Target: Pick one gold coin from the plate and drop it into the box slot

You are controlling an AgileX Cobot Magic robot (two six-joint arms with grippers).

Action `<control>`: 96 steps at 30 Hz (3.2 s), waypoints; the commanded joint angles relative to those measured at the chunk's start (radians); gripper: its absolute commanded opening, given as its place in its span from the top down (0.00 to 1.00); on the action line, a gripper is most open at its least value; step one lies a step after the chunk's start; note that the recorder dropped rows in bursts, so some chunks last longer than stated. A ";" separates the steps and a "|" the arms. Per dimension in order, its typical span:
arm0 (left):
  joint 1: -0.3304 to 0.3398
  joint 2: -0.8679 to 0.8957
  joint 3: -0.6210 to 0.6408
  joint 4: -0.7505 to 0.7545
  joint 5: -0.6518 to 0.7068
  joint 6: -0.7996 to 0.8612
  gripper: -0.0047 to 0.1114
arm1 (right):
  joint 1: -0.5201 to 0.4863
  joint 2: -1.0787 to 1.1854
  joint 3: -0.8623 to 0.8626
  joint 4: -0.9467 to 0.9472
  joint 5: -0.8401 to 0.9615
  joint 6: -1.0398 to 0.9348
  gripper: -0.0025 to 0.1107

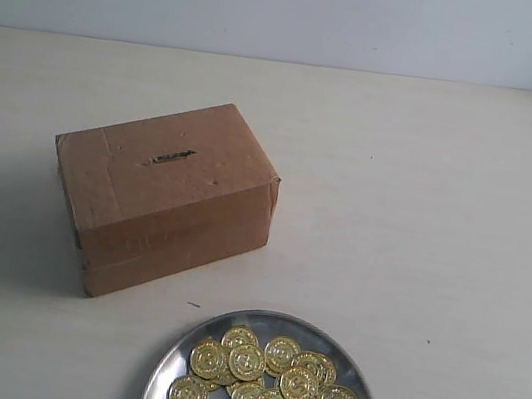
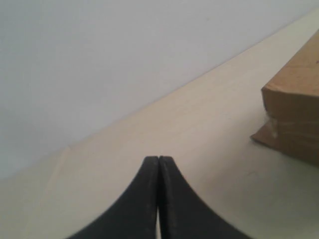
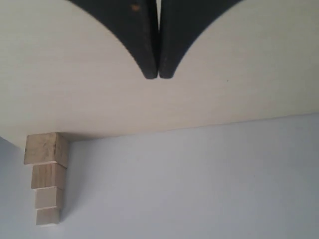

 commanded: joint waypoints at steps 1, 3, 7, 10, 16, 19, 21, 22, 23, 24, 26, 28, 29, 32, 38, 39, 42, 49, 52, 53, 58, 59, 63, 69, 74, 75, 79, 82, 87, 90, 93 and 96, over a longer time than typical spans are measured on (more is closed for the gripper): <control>0.003 -0.005 0.000 -0.116 0.054 -0.163 0.96 | -0.004 -0.004 0.005 -0.006 0.043 -0.047 0.98; 0.003 -0.005 0.000 -0.117 0.077 -0.163 0.96 | -0.004 -0.004 0.005 -0.006 0.043 -0.047 0.98; 0.003 -0.005 0.000 -0.117 0.083 -0.163 0.96 | -0.004 -0.004 0.005 -0.006 0.043 -0.047 0.98; 0.003 -0.005 0.000 -0.117 0.083 -0.159 0.96 | -0.004 -0.004 0.005 -0.006 0.043 -0.047 0.98; 0.003 -0.005 0.000 -0.117 0.098 -0.237 0.96 | -0.004 -0.004 0.005 -0.006 0.043 -0.047 0.98; 0.003 -0.005 0.000 -0.117 0.098 -0.431 0.96 | -0.004 -0.004 0.005 -0.006 0.043 -0.047 0.98; 0.003 -0.005 0.000 -0.117 0.098 -0.493 0.96 | -0.004 -0.004 0.005 -0.006 0.043 -0.047 0.98; 0.003 -0.005 0.000 -0.117 0.101 -0.493 0.96 | -0.004 -0.004 0.005 -0.006 0.043 -0.047 0.98; 0.003 -0.005 0.000 -0.117 0.107 -0.491 0.96 | -0.004 -0.004 0.005 -0.006 0.043 -0.047 0.98; 0.003 -0.005 0.000 -0.117 0.113 -0.489 0.96 | -0.004 -0.004 0.005 -0.006 0.043 -0.047 0.98; 0.003 -0.005 0.000 -0.112 0.115 -0.489 0.96 | -0.004 -0.004 0.005 -0.006 0.043 -0.047 0.98; 0.003 -0.005 0.000 -0.113 0.117 -0.489 0.96 | -0.004 -0.004 0.005 -0.006 0.047 -0.047 0.98; 0.003 -0.005 0.000 -0.113 0.117 -0.487 0.96 | -0.004 -0.004 0.005 -0.006 0.053 -0.047 0.98; 0.003 -0.005 0.000 -0.113 0.117 -0.467 0.96 | -0.004 -0.004 0.005 -0.006 0.080 -0.047 0.98; 0.003 -0.005 0.000 -0.113 0.117 -0.467 0.96 | -0.004 -0.004 0.005 -0.006 0.125 -0.047 0.98; 0.003 -0.005 0.000 -0.113 0.117 -0.467 0.96 | -0.004 -0.004 0.005 -0.006 0.125 -0.047 0.98; 0.003 -0.005 0.000 -0.113 0.117 -0.467 0.96 | -0.004 -0.004 0.005 -0.006 0.125 -0.047 0.98; 0.003 -0.005 0.000 -0.113 0.117 -0.467 0.96 | -0.004 -0.004 0.005 -0.010 0.125 -0.043 0.98; 0.003 -0.005 0.000 -0.113 0.117 -0.467 0.96 | -0.004 -0.004 0.005 -0.010 0.125 -0.047 0.98; 0.003 -0.005 0.000 -0.113 0.117 -0.467 0.96 | -0.004 -0.004 0.005 -0.010 0.125 -0.047 0.98; 0.003 -0.005 0.000 -0.113 0.117 -0.467 0.96 | -0.004 -0.004 0.005 -0.010 0.125 -0.045 0.98; 0.003 -0.005 0.000 -0.113 0.117 -0.467 0.96 | -0.004 -0.004 0.005 -0.010 0.125 -0.044 0.98; 0.003 -0.005 0.000 -0.113 0.117 -0.467 0.96 | -0.004 -0.004 0.005 -0.010 0.125 -0.044 0.98; 0.013 -0.005 0.000 -0.113 0.119 -0.467 0.96 | -0.004 -0.004 0.005 -0.010 0.113 -0.045 0.98; 0.013 -0.005 0.000 -0.113 0.119 -0.467 0.96 | 0.037 -0.004 0.005 -0.010 0.113 -0.045 0.98; 0.013 -0.005 0.000 -0.113 0.119 -0.467 0.96 | 0.050 -0.004 0.005 -0.010 0.113 -0.045 0.98; 0.013 -0.005 0.000 -0.113 0.119 -0.467 0.96 | 0.089 -0.004 0.005 -0.010 0.113 -0.045 0.98; 0.013 -0.005 0.000 -0.113 0.119 -0.467 0.96 | 0.089 -0.004 0.005 -0.010 0.113 -0.045 0.98; 0.012 -0.005 0.000 -0.113 0.119 -0.467 0.96 | 0.089 -0.004 0.005 -0.010 0.113 -0.045 0.98; 0.012 -0.005 0.000 -0.113 0.119 -0.467 0.96 | 0.089 -0.004 0.005 -0.010 0.113 -0.045 0.98; 0.012 -0.005 0.000 -0.113 0.119 -0.467 0.96 | 0.089 -0.004 0.005 -0.010 0.113 -0.045 0.98; 0.012 -0.005 0.000 -0.113 0.119 -0.467 0.96 | 0.089 -0.004 0.005 -0.010 0.113 -0.045 0.98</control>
